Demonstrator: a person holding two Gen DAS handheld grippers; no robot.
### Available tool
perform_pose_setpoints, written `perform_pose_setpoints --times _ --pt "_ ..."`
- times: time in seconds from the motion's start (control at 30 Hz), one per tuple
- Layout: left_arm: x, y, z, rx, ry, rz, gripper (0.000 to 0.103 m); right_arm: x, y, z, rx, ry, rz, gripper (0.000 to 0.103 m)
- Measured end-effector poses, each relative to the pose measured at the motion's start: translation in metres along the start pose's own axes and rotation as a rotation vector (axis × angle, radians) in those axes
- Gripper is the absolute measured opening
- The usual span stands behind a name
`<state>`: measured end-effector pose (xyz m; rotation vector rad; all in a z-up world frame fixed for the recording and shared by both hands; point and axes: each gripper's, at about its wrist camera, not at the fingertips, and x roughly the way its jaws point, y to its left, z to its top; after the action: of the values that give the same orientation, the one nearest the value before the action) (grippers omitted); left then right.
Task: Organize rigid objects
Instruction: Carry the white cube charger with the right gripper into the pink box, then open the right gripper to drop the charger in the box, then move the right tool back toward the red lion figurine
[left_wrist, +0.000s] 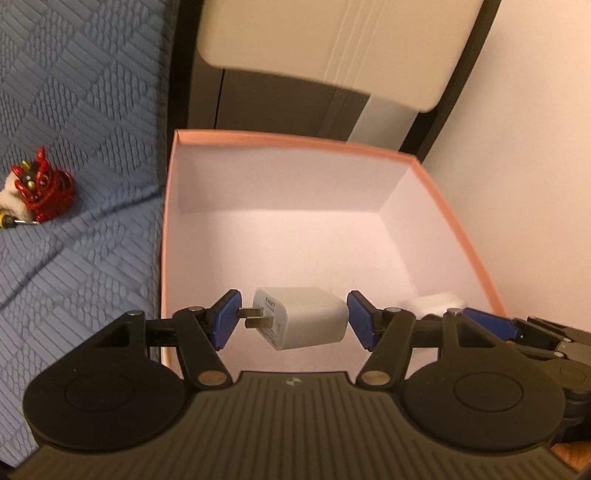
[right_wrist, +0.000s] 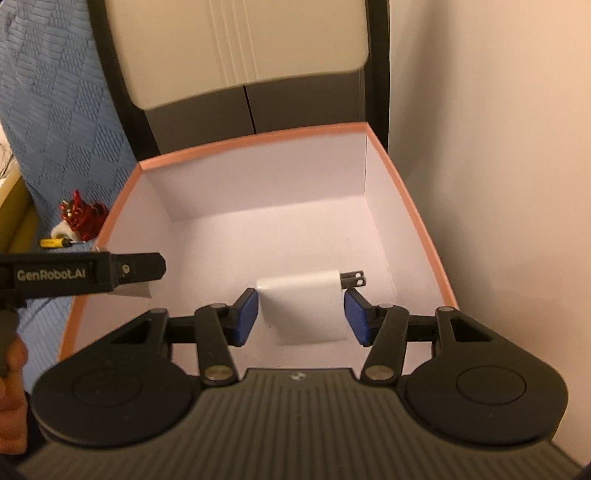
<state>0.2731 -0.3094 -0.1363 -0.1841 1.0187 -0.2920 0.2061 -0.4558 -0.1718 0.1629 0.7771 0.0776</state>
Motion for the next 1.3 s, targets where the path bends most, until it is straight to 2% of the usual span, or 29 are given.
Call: perform_pose_setpoints --times 0.2,0.27,0.43,0.67,1.03,1.3 --pt "0.016 0.0 -0.008 -0.004 0.034 0.003 0.071 0.019 0.0 -0.004 0.011 0.039 0.011 0.051" --pt "0.017 0.002 -0.006 -0.018 0.035 0.0 0.077 0.018 0.0 -0.003 0.012 0.034 0.013 0.051" --pt "0.003 0.003 -0.002 -0.013 0.01 0.0 0.078 0.005 -0.001 0.004 0.007 0.0 0.011 0.051" --pt "-0.042 0.004 0.007 0.021 -0.074 0.003 0.078 -0.031 0.011 0.018 -0.011 -0.086 0.019 0.051" --pt "-0.139 0.023 0.016 0.037 -0.259 -0.002 0.078 -0.103 0.06 0.032 -0.056 -0.241 0.059 0.051" --pt "-0.2 0.05 0.003 0.07 -0.38 0.047 0.077 -0.139 0.106 0.024 -0.083 -0.305 0.098 0.051"
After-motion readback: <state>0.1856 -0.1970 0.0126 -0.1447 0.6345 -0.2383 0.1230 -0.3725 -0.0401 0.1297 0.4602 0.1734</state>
